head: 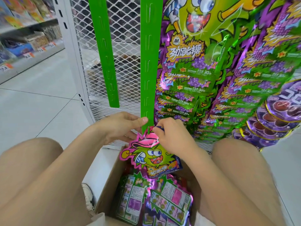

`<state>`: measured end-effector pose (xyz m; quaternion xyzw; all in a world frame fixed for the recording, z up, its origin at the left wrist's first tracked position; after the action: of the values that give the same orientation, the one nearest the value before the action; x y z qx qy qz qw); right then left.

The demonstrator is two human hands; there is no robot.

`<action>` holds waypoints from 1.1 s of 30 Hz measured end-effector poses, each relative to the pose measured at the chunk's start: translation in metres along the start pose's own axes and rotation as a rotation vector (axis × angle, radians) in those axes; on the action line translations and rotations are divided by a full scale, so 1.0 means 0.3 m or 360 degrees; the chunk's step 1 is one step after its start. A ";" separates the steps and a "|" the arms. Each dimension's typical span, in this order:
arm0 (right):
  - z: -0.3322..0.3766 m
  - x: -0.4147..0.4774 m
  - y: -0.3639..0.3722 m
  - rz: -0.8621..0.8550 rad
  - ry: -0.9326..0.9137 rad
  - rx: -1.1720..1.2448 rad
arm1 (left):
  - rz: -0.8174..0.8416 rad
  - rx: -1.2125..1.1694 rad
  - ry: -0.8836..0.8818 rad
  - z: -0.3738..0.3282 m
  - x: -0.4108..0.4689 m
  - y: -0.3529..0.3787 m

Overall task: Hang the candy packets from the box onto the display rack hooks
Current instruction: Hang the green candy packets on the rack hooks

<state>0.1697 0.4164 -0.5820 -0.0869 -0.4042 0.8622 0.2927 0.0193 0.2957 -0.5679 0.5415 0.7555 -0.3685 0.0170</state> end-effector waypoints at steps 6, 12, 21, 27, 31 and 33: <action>0.029 -0.039 -0.033 -0.0083 0.0149 -0.0193 | -0.0618 0.0454 0.0594 -0.023 0.006 0.030; -0.066 -0.150 0.031 0.0406 0.0599 -0.0354 | -0.1253 0.0819 0.0660 -0.008 0.004 0.145; -0.472 -0.290 0.363 0.0738 0.0981 -0.0214 | -0.1877 0.1375 0.0772 -0.055 -0.052 0.280; -0.693 -0.453 0.553 0.0773 0.1296 -0.0140 | -0.0177 0.1701 0.0883 0.098 0.071 0.381; -0.696 -0.420 0.540 0.0618 0.1244 -0.0133 | 0.0490 0.1958 0.0345 0.272 0.126 0.432; -0.711 -0.420 0.543 0.0681 0.1251 -0.0068 | 0.0587 0.2068 0.0126 0.362 0.137 0.440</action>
<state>0.2837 0.4000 -0.8552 -0.4955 -0.2529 0.7964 0.2372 0.0714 0.2852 -0.7354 0.5748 0.2759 -0.7188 -0.2771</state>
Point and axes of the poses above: each hand's wrist, its own x-axis towards the middle knuckle, its own y-axis out of the palm, z = x × y, the point moved 3 cm from there along x, towards the middle knuckle, and after that the axes turned 14 degrees about x, right-handed, at the moved point
